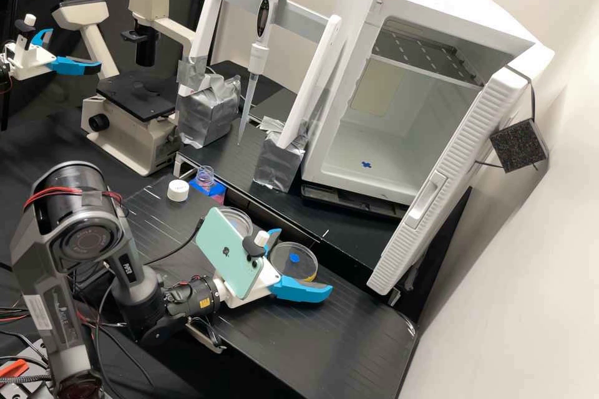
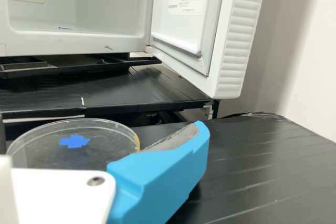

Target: Close the lid

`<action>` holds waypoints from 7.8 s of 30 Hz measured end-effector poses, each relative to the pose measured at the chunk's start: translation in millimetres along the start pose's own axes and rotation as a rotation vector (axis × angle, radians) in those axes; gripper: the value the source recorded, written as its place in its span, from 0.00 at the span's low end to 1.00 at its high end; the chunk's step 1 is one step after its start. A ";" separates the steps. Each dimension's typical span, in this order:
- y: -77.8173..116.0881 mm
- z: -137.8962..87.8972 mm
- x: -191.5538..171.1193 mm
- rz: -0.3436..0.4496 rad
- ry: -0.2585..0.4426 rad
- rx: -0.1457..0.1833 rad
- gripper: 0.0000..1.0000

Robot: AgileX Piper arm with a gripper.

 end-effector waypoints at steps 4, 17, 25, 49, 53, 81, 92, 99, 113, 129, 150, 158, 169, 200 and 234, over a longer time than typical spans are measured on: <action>0.0 0.0 0.0 0.000 0.000 0.000 0.00; 0.0 0.0 0.0 0.000 0.000 0.000 0.00; 0.0 0.0 0.0 0.000 0.000 0.000 0.00; 0.2 -12.1 -10.2 -0.064 0.124 0.025 0.00; -5.4 -19.0 -16.5 -0.142 0.188 0.004 1.00; 22.1 -3.9 -28.4 -0.072 0.123 0.097 1.00; 45.1 24.6 -32.3 -0.057 0.018 0.231 1.00; 37.6 32.5 -23.7 -0.124 0.019 0.240 1.00; 38.7 19.5 -23.9 -0.125 0.074 0.195 1.00; 27.3 7.8 -19.6 -0.135 0.109 0.107 1.00; 14.0 10.6 -9.0 -0.164 0.095 0.043 1.00; 15.2 12.9 -2.0 -0.155 0.104 0.044 1.00; 14.8 14.3 -0.5 -0.148 0.110 0.048 0.00; 16.8 16.9 1.9 -0.133 0.098 0.054 0.00; 11.6 -67.0 -56.9 -0.216 0.517 0.026 0.00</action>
